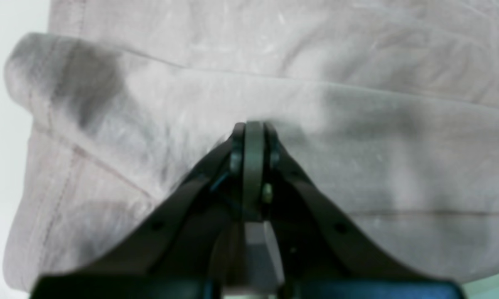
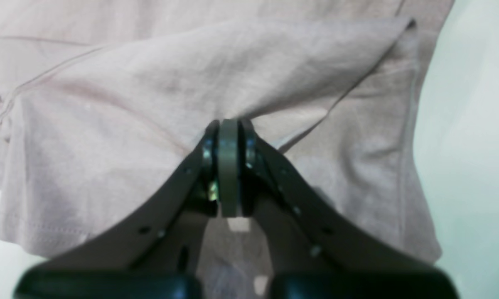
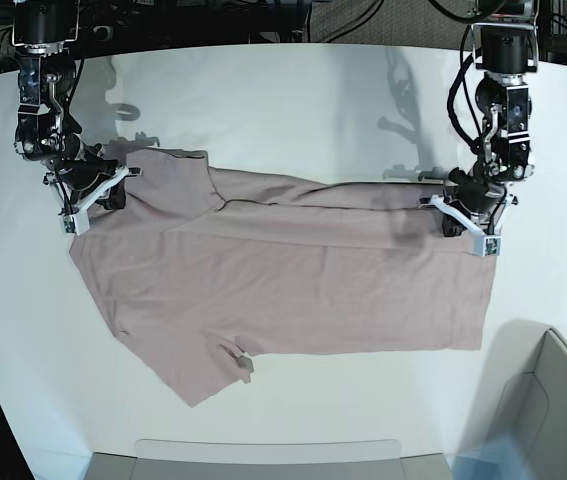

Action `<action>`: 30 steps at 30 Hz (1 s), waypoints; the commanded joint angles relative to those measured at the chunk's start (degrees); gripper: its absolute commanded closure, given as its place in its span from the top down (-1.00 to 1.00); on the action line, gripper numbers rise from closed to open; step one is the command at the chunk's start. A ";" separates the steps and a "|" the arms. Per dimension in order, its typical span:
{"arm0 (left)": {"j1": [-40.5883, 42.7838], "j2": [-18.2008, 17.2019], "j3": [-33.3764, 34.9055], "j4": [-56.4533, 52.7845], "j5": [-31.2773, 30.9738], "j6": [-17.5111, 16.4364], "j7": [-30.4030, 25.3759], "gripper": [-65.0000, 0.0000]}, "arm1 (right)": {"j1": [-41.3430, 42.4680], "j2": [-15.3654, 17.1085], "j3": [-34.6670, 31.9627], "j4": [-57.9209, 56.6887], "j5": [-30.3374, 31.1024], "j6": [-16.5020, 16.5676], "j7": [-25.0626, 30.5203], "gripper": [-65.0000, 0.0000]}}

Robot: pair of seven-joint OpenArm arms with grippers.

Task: Fold the T-shirt properly
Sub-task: 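Release the fold and reposition both grippers along the folded edge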

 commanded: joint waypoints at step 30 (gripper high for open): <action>23.94 0.04 -10.90 21.40 4.84 2.66 20.02 -1.00 | -19.88 2.68 6.62 13.95 6.06 -0.29 -4.72 -0.95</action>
